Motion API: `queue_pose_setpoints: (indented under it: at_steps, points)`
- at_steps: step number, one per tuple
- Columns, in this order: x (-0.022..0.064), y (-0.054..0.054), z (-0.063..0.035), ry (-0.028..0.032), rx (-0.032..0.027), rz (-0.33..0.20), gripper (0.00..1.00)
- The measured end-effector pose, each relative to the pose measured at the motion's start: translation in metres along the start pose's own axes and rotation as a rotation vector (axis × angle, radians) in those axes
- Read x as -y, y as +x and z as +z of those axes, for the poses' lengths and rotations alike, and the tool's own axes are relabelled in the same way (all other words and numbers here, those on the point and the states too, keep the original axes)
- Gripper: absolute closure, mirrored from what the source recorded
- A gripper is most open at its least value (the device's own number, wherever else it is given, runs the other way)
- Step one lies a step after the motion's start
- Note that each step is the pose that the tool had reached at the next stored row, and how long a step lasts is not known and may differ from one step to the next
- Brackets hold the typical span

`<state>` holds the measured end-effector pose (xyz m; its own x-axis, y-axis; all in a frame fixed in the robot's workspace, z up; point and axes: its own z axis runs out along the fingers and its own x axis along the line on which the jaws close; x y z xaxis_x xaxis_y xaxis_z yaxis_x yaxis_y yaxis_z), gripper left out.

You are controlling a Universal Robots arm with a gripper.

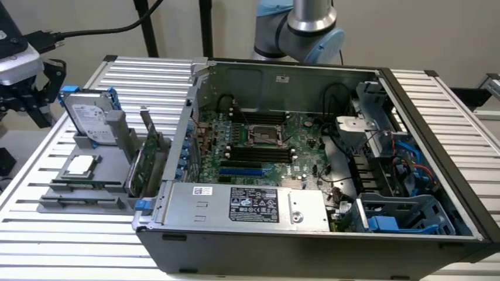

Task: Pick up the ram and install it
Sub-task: 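Pick up the ram and move it above insertion slot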

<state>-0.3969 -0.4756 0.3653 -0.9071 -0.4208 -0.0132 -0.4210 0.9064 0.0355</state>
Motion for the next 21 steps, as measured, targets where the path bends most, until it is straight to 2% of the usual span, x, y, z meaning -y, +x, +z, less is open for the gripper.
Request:
queue_pose_setpoints:
  at_steps: [15, 21]
  points:
    - [0.0000, 0.0000, 0.0012, -0.0013, -0.0117, -0.273, 1.00]
    - [0.0001, 0.0000, 0.0017, -0.0018, -0.0182, -0.382, 1.00]
